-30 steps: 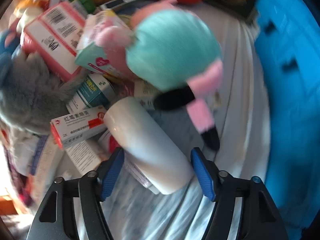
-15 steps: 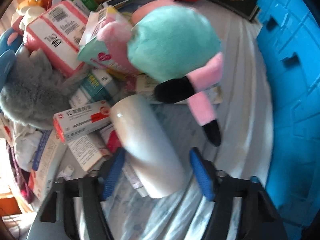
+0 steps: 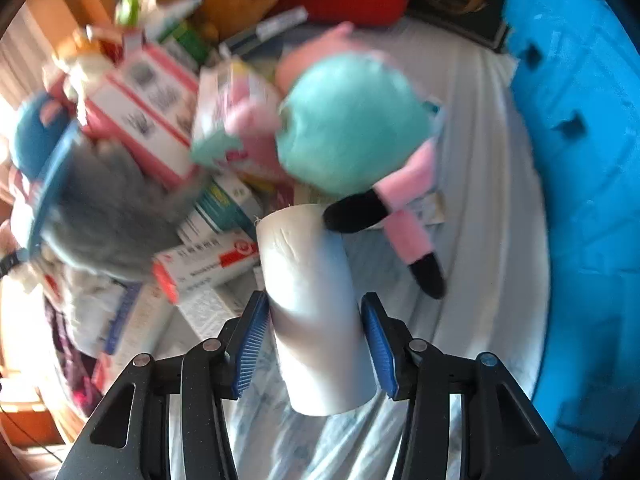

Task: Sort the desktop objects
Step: 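Grasp the white bottle with left tool while right tool grasps white paper roll, then carry the bottle and paper roll over the blue crate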

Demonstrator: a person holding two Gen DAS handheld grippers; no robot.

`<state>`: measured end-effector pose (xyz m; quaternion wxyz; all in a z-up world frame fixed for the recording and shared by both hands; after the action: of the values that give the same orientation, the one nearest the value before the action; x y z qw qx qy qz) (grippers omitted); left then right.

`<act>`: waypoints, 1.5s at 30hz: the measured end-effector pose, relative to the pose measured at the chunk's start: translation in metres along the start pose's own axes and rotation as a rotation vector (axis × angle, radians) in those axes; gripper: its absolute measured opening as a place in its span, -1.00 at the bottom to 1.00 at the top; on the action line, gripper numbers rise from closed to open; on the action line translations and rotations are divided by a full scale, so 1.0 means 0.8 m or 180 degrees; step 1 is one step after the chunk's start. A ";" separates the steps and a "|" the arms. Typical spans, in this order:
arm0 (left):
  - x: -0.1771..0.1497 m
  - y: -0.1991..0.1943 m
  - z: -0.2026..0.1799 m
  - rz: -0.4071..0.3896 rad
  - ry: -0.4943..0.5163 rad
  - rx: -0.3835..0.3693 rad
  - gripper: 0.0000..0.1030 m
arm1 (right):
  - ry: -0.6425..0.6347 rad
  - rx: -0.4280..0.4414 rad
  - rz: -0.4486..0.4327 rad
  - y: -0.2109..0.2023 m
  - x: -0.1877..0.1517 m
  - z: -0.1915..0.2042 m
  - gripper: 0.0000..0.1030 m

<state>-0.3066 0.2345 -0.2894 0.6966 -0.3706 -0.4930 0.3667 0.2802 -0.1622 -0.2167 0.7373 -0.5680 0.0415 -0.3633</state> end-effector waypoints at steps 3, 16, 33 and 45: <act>0.026 -0.027 0.015 -0.0295 0.0022 -0.0014 0.01 | 0.0077 0.0069 -0.0260 -0.039 0.002 0.004 -0.08; 0.094 -0.232 -0.056 -0.1518 0.0323 -0.0689 0.01 | 0.0107 0.0122 -0.1771 -0.296 -0.016 0.011 -0.08; 0.029 -0.546 -0.382 -0.2340 0.1400 -0.2058 0.01 | 0.0516 -0.0701 -0.2665 -0.543 -0.110 -0.146 -0.08; -0.050 -0.614 -0.621 -0.1934 0.2393 -0.1867 0.01 | 0.0644 -0.0938 -0.2057 -0.538 -0.131 -0.322 -0.08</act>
<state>0.2311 -0.1016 0.0064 0.7663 -0.4952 -0.3767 -0.1600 -0.1294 -0.3482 0.0294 0.4869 -0.6131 -0.0155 -0.6219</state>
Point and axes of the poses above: each gripper's, at about its wrist camera, not at the fingertips, and y roughly the way its jaws point, z to its left, x to its top, the point moved 5 cm from there along y, roughly the way its jaws point, and after that the axes turned 12 degrees about x, right-handed, at the moved point
